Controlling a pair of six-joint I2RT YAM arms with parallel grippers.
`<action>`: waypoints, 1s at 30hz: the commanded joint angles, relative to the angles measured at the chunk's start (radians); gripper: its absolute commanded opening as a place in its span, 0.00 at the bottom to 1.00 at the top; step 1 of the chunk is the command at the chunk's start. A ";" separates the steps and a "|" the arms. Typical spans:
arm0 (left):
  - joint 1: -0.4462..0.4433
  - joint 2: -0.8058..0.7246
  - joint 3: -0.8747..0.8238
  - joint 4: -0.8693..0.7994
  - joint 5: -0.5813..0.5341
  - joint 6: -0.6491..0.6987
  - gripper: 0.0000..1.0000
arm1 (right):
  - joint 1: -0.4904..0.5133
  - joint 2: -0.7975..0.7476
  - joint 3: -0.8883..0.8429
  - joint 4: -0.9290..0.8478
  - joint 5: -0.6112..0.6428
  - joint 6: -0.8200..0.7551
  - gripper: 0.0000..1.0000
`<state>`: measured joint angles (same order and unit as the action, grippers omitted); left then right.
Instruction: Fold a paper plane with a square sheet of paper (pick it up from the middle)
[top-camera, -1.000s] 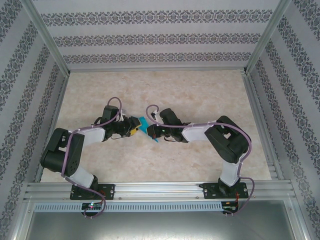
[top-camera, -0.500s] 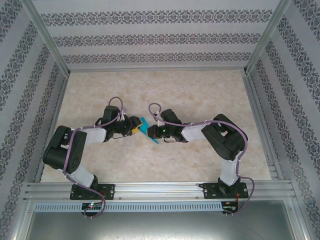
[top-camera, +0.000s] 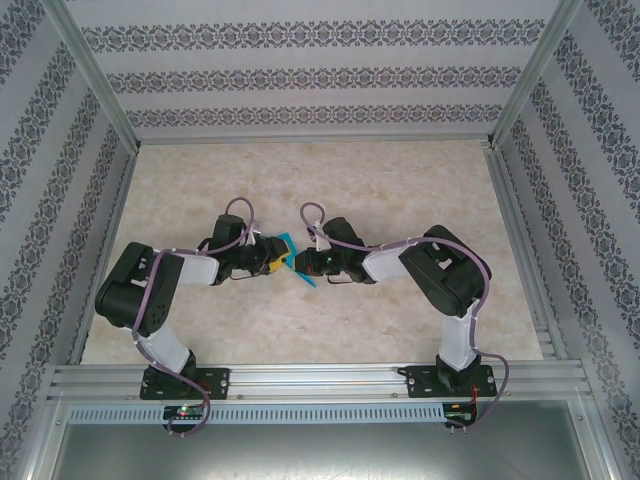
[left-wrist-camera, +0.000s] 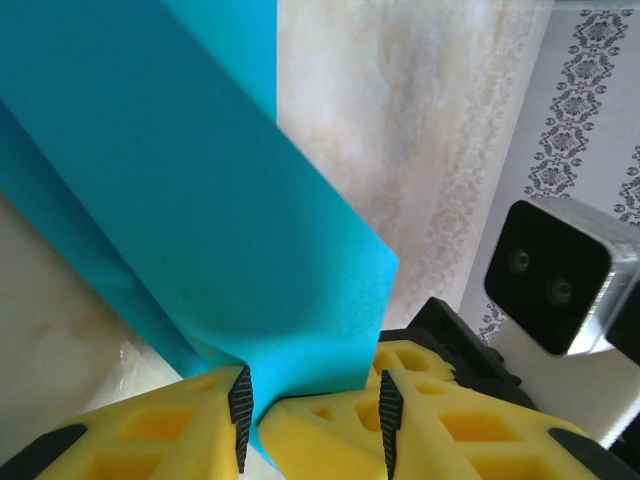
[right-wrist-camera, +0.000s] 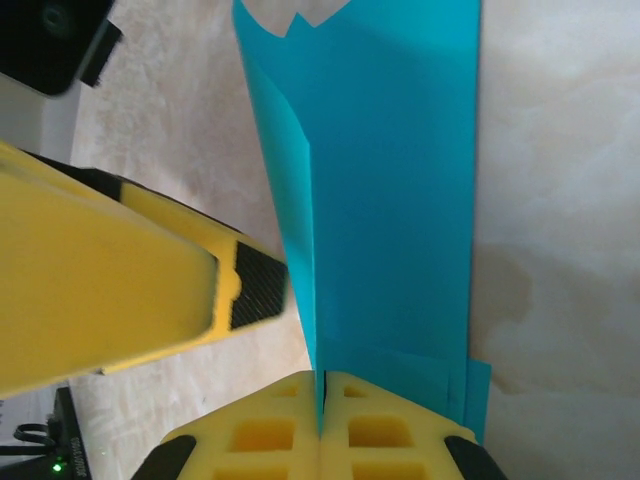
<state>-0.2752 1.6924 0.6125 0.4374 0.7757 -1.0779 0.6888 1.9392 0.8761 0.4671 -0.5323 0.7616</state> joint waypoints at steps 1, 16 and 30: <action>-0.017 0.013 0.012 0.062 0.020 -0.009 0.41 | -0.012 0.023 0.005 0.049 -0.041 0.040 0.00; -0.027 0.031 0.019 0.065 -0.006 0.020 0.38 | -0.016 0.053 0.024 -0.047 -0.030 0.035 0.00; -0.036 0.072 0.019 0.066 -0.022 0.024 0.37 | -0.015 0.075 0.032 -0.073 -0.030 0.035 0.00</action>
<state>-0.2920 1.7485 0.6136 0.4690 0.7654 -1.0775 0.6823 1.9751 0.8963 0.4358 -0.5598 0.8055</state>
